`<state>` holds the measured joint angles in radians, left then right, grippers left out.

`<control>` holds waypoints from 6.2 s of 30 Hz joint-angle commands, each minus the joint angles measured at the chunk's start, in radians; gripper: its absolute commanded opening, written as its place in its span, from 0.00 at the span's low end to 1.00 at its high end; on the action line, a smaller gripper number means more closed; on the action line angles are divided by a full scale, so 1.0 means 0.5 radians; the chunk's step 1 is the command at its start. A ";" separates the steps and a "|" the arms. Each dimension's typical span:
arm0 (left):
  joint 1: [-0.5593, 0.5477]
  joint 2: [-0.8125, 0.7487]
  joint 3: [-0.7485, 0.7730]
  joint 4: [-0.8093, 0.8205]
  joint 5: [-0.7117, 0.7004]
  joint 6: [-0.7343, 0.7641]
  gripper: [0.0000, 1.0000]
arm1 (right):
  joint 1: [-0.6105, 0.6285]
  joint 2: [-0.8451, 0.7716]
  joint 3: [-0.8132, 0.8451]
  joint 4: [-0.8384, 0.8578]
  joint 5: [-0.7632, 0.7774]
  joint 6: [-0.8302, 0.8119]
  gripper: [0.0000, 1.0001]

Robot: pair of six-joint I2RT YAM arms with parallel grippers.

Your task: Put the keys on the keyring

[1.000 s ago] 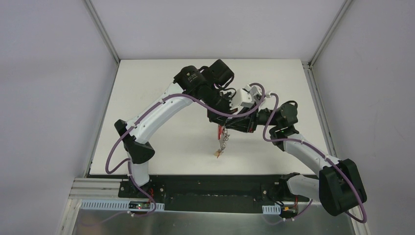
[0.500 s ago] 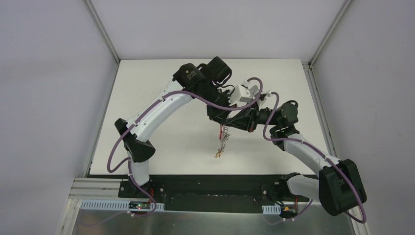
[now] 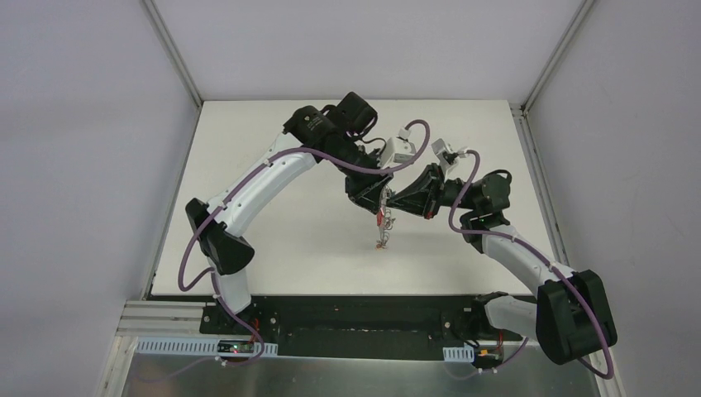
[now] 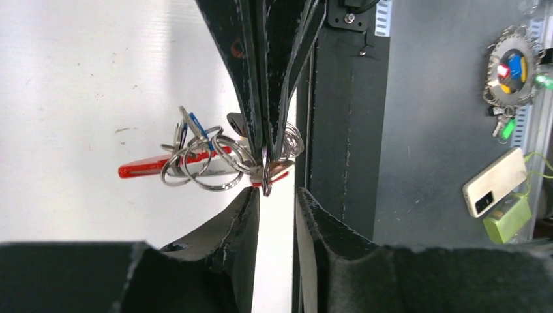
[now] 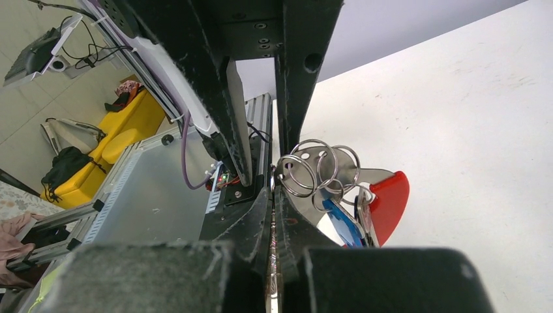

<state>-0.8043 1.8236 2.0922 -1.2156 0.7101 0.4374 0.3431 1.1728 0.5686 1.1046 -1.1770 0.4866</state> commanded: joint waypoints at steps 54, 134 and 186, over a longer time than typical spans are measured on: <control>0.139 -0.044 -0.371 0.595 0.711 -0.177 0.00 | -0.059 -0.014 0.050 0.288 0.004 0.156 0.00; 0.017 -0.237 -0.356 0.399 -0.074 0.104 0.00 | -0.103 -0.024 0.093 -0.085 -0.008 -0.110 0.20; -0.158 0.142 0.237 -0.044 -0.236 -0.061 0.00 | 0.051 -0.088 0.107 -0.227 -0.189 -0.383 0.01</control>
<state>-0.8837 1.8809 2.1693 -1.2449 0.5747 0.4240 0.3573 1.1473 0.5686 0.9577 -1.2392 0.3023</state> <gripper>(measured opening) 0.011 0.068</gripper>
